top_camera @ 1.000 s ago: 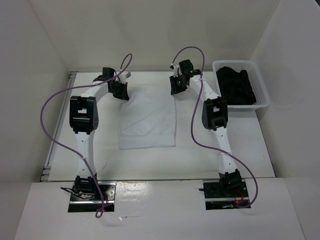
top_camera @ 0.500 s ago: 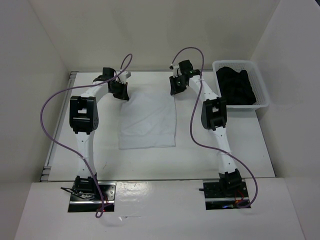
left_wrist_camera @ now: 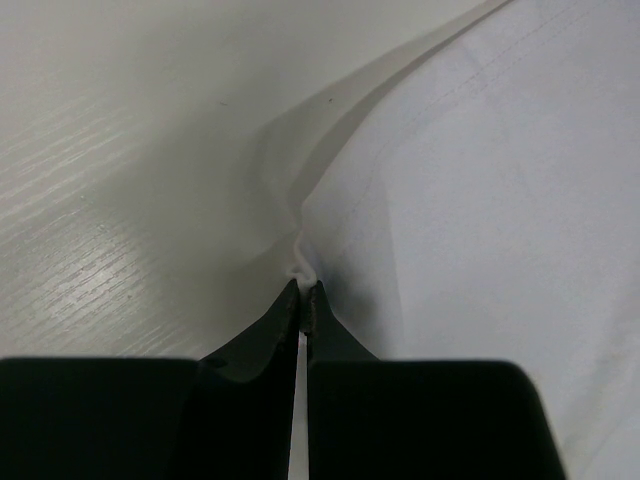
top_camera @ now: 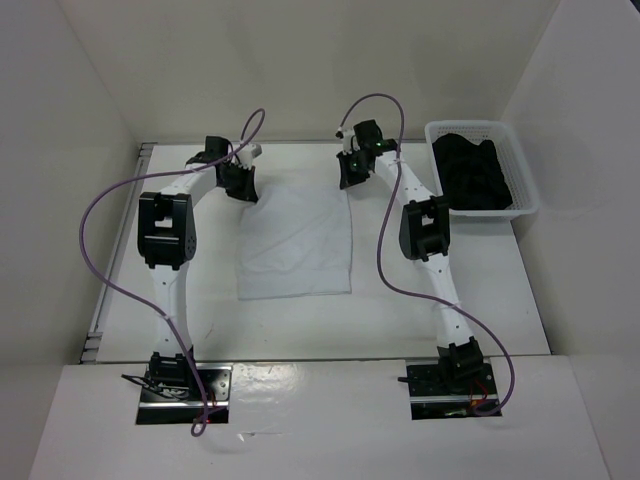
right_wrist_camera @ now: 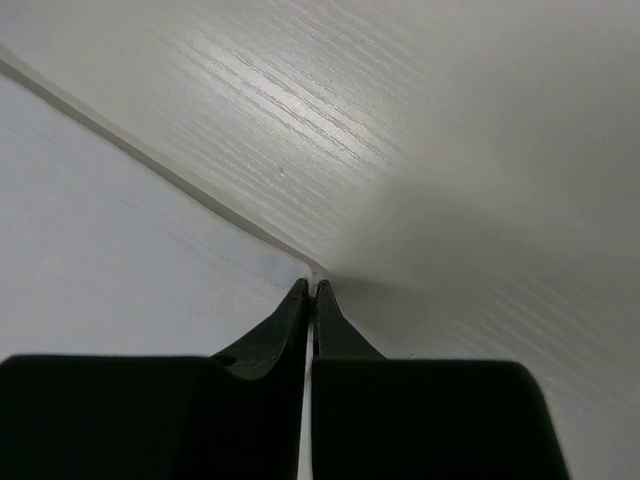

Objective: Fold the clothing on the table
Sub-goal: Fold the skirt

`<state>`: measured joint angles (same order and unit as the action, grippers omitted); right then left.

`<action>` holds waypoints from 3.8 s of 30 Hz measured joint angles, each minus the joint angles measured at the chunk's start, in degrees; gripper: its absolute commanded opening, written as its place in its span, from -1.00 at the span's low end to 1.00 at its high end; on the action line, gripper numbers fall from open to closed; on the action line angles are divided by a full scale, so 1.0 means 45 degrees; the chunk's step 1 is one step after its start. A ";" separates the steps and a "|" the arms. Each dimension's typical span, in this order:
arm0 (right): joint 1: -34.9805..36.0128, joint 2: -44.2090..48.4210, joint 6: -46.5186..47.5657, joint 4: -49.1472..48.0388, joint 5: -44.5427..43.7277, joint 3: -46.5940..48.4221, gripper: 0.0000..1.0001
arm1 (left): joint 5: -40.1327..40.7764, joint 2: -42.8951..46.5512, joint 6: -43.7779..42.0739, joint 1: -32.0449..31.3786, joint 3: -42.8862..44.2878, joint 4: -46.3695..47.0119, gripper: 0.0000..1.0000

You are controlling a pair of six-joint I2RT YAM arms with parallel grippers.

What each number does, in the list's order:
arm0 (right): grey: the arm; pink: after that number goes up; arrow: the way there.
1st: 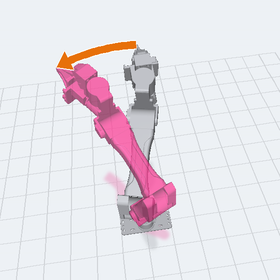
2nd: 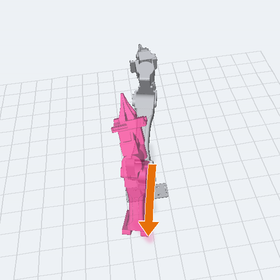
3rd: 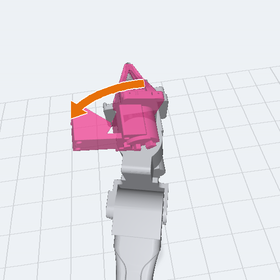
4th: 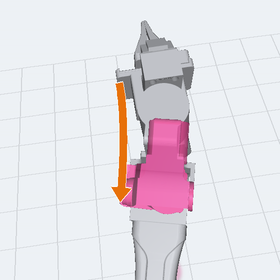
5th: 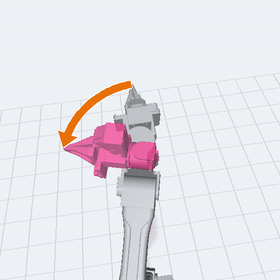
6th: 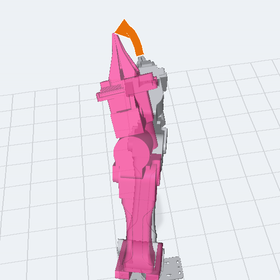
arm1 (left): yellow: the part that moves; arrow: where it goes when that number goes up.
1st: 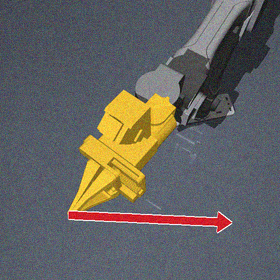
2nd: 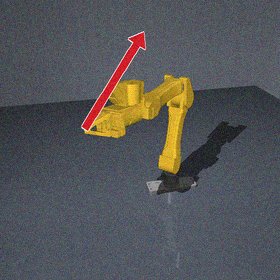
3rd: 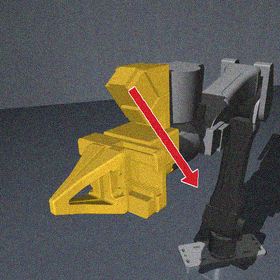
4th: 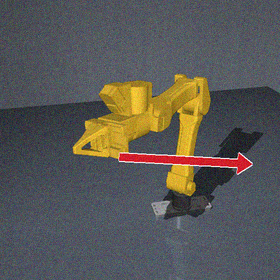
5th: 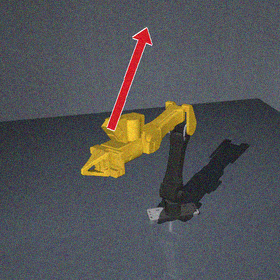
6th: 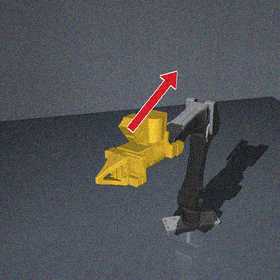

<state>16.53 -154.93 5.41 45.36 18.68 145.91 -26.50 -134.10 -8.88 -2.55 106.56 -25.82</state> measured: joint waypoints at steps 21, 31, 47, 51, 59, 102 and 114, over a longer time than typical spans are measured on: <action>0.0107 0.2472 0.0000 -0.0340 -0.1734 -0.2686 -1.00 | 0.1175 0.0782 -0.0078 0.0010 -0.0695 -0.0481 -1.00; 0.0155 0.3215 0.0102 -0.0253 -0.2273 -0.2375 -1.00 | 0.1273 0.1370 -0.0257 -0.0097 -0.0155 -0.0801 -1.00; 0.0214 0.5246 0.0554 -0.0340 -0.3084 -0.3847 -1.00 | 0.1263 0.3288 -0.0631 -0.0670 -0.0102 -0.0933 -1.00; 0.0214 0.6295 0.0782 -0.0486 -0.3109 -0.4974 -1.00 | 0.1258 0.4075 -0.0729 -0.0670 -0.0826 -0.1020 -1.00; 0.0272 0.8160 0.1282 -0.0918 -0.3206 -0.7490 -1.00 | 0.0976 0.5897 -0.1107 -0.0690 -0.2516 -0.1282 -1.00; 0.1656 1.1302 0.3390 0.0573 -0.2603 -1.2672 -1.00 | -0.0185 0.8981 -0.2016 -0.1384 -0.7660 -0.3123 -0.98; 0.2021 1.1307 0.3735 0.1413 -0.2273 -1.2764 -1.00 | -0.0219 0.9510 -0.2025 -0.1438 -0.8179 -0.3313 -0.98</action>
<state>25.63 -104.05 22.22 51.72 8.45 88.47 -27.49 -91.31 -18.00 -9.02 69.76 -40.73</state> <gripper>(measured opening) 0.009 0.059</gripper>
